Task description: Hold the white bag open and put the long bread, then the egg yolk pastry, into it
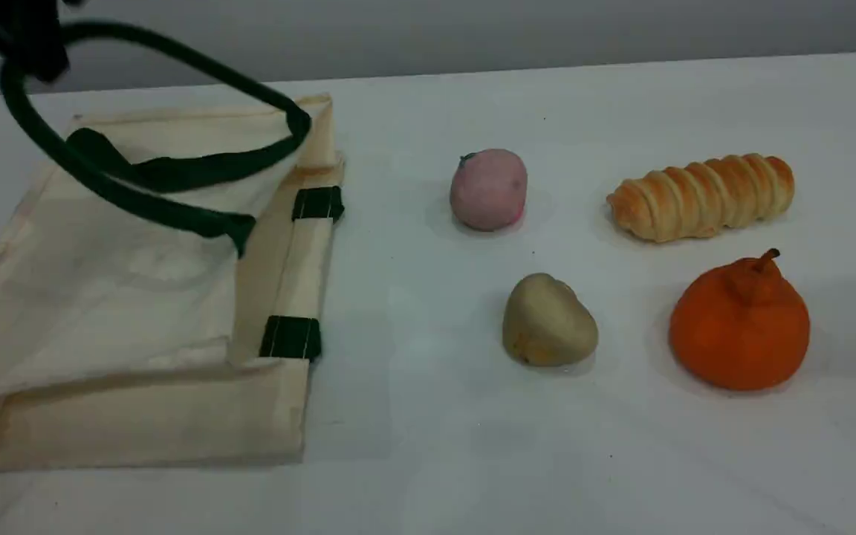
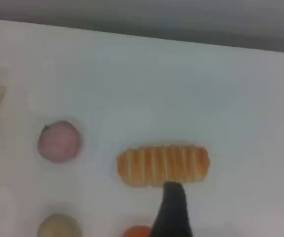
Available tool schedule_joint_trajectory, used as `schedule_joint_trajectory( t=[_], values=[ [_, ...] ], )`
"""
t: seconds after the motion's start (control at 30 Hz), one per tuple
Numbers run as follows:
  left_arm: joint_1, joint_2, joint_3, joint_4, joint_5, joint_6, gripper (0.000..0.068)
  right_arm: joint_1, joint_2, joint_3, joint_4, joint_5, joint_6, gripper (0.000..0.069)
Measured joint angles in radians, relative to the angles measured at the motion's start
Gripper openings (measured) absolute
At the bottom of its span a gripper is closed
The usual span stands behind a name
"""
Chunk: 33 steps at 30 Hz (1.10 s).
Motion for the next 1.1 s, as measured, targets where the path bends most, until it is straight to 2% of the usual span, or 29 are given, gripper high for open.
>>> schedule_joint_trajectory(
  t=[0.27, 0.43, 0.53, 0.8, 1.1],
  values=[
    [0.0, -0.045, -0.075, 0.0, 0.118, 0.137, 0.0082, 0.0, 0.0, 0.0, 0.006, -0.002, 0.003, 0.0545],
    [0.0, -0.045, -0.174, -0.004, 0.263, 0.181, 0.0082, 0.0, 0.0, 0.0, 0.006, -0.002, 0.004, 0.0545],
    [0.0, -0.05, -0.235, -0.036, 0.33, 0.21, 0.0082, 0.0, 0.0, 0.0, 0.006, 0.003, 0.004, 0.0545],
    [0.0, -0.131, -0.346, -0.128, 0.34, 0.337, 0.0082, 0.0, 0.011, 0.01, 0.006, 0.007, 0.003, 0.0545],
    [0.0, -0.221, -0.347, -0.256, 0.34, 0.547, 0.0082, 0.0, 0.063, 0.01, 0.006, 0.011, 0.003, 0.0545]
  ],
)
